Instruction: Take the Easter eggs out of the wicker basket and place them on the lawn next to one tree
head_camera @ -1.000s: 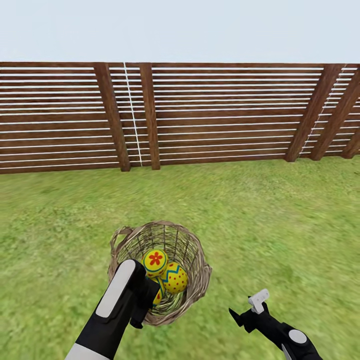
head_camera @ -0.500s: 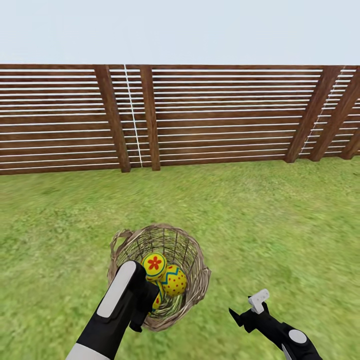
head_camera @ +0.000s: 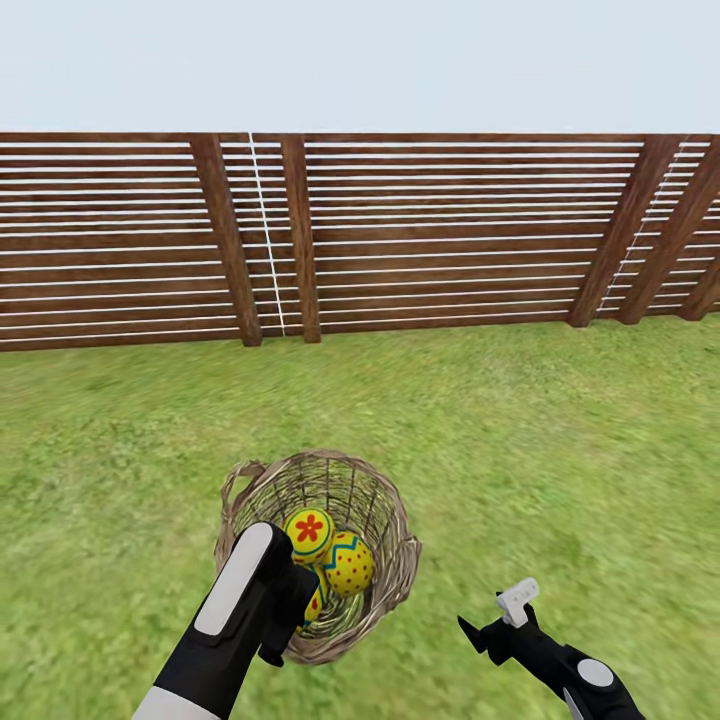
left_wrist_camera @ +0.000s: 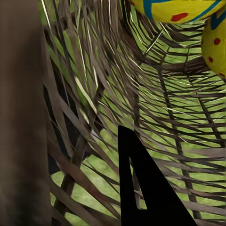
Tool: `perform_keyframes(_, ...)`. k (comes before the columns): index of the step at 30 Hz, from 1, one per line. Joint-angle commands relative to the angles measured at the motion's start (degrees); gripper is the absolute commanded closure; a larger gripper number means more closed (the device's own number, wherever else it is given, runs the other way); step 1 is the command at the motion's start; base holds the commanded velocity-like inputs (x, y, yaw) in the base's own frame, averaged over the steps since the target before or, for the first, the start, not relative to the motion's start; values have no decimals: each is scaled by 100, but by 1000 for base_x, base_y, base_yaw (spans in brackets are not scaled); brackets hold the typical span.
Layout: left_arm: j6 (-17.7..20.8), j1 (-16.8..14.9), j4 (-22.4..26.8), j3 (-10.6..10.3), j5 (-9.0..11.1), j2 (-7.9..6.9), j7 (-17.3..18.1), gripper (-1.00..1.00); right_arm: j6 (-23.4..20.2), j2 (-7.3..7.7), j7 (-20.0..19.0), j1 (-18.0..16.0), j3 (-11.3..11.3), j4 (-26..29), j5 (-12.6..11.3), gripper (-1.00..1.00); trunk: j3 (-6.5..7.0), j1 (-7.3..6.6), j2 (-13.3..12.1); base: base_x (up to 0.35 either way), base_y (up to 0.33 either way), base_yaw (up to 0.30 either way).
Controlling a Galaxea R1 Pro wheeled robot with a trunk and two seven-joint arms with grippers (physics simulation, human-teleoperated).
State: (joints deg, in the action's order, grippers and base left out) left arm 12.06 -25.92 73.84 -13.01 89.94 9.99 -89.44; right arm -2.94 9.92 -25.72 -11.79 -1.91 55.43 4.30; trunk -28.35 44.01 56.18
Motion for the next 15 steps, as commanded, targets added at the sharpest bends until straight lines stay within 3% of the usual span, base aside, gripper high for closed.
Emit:
perform_keyframes(1, 86, -6, 2, 0, 15, 1, -22, 100, -23, 2, -12, -4, -3, 12, 45, -100, 13, -22, -37, 0, 0, 0)
perform_keyframes(15, 91, -4, 7, 0, 15, 1, -12, 100, -22, 8, -21, -1, -3, 21, 27, -100, 246, -308, -559, 0, 0, 12)
